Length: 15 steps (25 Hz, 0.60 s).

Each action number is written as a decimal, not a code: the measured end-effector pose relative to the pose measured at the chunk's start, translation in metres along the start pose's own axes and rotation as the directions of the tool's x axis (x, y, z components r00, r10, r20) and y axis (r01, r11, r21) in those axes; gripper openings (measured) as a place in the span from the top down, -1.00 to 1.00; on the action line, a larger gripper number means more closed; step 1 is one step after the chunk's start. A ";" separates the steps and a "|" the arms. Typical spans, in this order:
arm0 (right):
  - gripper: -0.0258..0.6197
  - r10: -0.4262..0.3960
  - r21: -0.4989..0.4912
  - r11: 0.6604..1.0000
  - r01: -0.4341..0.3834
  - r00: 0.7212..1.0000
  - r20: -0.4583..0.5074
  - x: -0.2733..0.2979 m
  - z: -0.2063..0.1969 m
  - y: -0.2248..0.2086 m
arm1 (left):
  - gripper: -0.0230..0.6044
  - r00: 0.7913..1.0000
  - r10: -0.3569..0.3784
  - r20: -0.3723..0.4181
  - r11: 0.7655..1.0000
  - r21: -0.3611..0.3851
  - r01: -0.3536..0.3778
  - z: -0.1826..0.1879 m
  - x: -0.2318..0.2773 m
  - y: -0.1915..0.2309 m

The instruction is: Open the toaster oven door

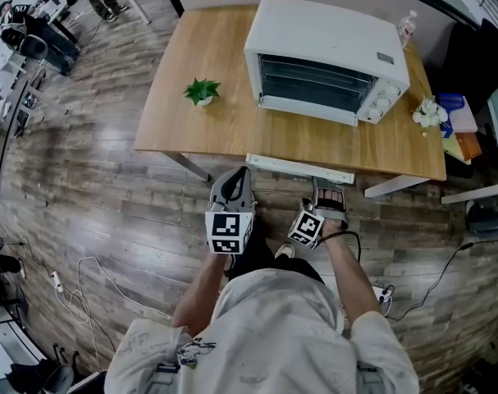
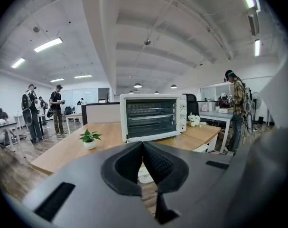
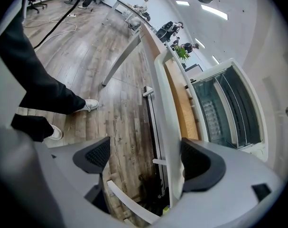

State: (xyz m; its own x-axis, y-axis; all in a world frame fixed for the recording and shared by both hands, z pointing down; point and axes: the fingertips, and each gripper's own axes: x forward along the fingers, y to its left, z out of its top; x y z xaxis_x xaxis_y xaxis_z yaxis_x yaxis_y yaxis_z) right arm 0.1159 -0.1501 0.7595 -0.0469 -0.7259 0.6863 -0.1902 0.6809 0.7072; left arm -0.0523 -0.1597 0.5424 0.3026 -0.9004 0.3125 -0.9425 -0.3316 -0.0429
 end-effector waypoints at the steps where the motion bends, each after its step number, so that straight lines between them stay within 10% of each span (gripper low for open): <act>1: -0.51 -0.002 -0.003 1.000 0.002 1.000 -0.002 0.001 0.000 0.001 | 0.88 1.000 0.002 -0.001 1.000 0.001 -0.002 -0.001 -0.001 0.000; 15: -0.51 -0.009 -0.037 0.999 0.007 0.998 -0.055 0.020 -0.013 0.020 | 0.88 0.999 0.043 -0.012 0.999 0.002 -0.043 -0.004 -0.012 0.013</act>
State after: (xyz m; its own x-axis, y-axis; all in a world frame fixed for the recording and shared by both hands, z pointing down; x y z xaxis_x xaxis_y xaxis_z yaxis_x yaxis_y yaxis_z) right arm 0.1237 -0.1503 0.7895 0.0090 -0.7257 0.6879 -0.1540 0.6787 0.7181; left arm -0.0692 -0.1517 0.5420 0.2602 -0.9105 0.3214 -0.9543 -0.2933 -0.0582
